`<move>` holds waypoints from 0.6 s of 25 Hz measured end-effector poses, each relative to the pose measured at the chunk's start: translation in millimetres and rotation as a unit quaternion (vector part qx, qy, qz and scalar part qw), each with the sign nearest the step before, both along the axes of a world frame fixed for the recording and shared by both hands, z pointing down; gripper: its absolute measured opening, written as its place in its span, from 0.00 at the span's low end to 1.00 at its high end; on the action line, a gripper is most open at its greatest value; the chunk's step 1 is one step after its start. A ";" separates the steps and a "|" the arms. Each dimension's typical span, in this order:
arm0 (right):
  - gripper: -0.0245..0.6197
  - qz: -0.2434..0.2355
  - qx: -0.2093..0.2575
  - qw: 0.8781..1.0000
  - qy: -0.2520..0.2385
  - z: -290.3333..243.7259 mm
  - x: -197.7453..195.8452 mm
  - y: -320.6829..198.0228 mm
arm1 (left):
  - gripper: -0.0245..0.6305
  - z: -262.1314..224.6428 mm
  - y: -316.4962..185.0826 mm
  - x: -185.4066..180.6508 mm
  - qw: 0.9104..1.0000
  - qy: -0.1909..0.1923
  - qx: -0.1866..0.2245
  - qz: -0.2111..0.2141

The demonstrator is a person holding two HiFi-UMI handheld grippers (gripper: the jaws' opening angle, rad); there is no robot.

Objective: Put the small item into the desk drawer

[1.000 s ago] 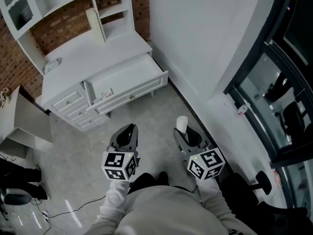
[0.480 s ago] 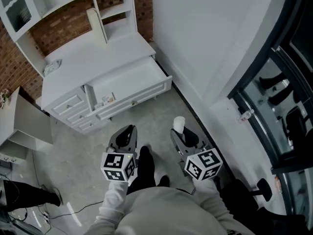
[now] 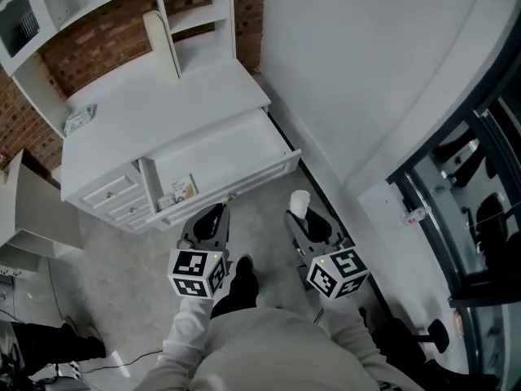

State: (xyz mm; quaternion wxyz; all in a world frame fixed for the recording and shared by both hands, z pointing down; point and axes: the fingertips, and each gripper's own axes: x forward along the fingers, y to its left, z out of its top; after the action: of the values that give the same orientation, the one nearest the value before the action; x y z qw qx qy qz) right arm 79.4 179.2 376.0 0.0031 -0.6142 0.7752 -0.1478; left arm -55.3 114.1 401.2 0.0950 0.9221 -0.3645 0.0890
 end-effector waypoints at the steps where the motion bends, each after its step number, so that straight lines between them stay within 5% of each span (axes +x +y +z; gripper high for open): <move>1: 0.29 0.000 -0.001 1.000 0.000 0.1 -1.4 -12.3 | 0.10 -0.3 -12.3 -0.6 1.000 0.002 -0.001 0.000; 15: 0.29 0.012 0.000 1.000 0.013 -5.2 -11.5 -138.4 | 0.10 0.8 -137.1 -11.7 1.000 0.014 -0.007 0.011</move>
State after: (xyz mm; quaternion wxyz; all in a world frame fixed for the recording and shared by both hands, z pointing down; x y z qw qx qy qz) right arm 68.0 40.9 370.8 -0.0054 -0.6256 0.7674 -0.1400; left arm -67.0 -22.9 402.1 0.1053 0.9266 -0.3520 0.0801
